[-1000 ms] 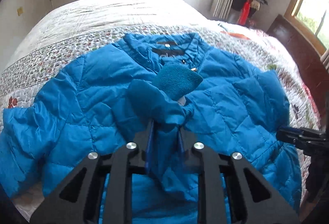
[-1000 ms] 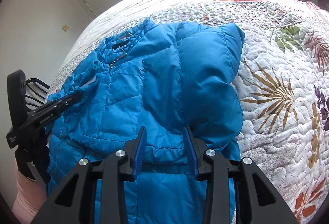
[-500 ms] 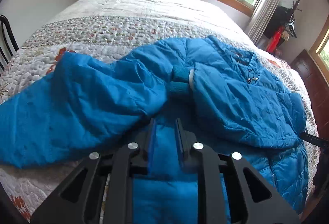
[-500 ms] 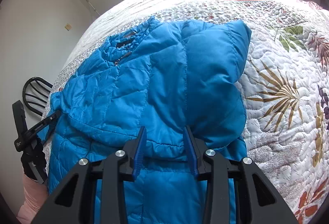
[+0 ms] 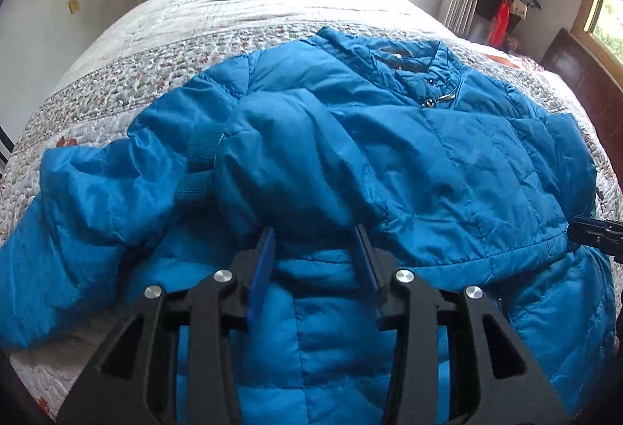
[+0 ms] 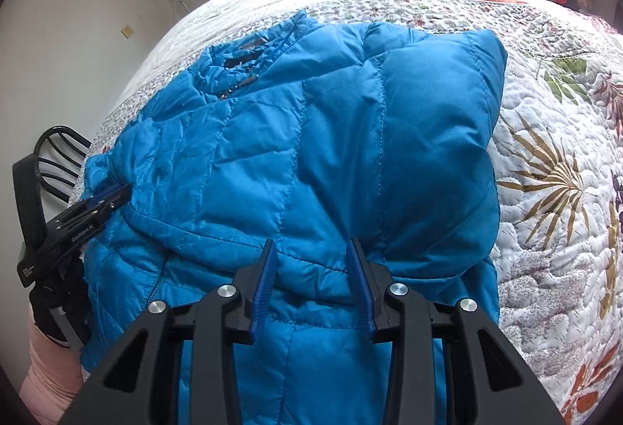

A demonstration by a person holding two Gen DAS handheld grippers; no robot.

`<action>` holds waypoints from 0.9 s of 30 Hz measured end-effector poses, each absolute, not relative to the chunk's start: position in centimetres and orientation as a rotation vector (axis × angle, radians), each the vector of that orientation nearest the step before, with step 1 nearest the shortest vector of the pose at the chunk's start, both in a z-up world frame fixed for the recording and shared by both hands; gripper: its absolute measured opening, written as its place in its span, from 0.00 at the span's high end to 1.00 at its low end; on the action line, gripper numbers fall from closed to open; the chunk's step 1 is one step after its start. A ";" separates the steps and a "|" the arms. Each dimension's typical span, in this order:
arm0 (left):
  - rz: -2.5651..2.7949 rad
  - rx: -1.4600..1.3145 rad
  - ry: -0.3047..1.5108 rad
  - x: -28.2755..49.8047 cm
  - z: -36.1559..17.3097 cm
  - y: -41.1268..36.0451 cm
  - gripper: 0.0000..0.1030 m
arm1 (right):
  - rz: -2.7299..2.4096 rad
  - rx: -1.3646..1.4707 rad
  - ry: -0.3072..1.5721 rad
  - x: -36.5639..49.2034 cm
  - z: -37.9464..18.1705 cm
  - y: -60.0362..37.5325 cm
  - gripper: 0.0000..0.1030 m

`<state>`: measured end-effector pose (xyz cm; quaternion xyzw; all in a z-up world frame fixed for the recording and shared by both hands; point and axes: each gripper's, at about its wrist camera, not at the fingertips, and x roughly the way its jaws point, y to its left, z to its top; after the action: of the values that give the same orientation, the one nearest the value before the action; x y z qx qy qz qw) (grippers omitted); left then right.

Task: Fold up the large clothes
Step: 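Lay the sleeve flat on the jacket body and open the left tool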

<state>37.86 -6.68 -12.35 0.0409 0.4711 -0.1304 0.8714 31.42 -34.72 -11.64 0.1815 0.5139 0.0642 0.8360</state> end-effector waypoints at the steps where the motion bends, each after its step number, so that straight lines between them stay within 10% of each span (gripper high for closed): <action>1: -0.275 0.090 0.982 37.7 -12.5 -6.6 0.61 | 0.140 0.388 1.092 31.5 -11.8 -34.8 0.64; 20: -0.267 0.084 0.946 37.0 -12.6 -6.4 0.60 | 0.107 0.368 1.037 30.8 -11.6 -34.3 0.63; 27: -0.217 0.010 0.900 33.5 -8.3 -0.7 0.34 | -0.002 0.365 0.971 26.5 -7.3 -36.6 0.50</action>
<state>33.55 -0.68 -8.34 0.0046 0.4343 -0.1046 0.8947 26.49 -36.60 -7.33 0.1745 0.4642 -0.0010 0.8684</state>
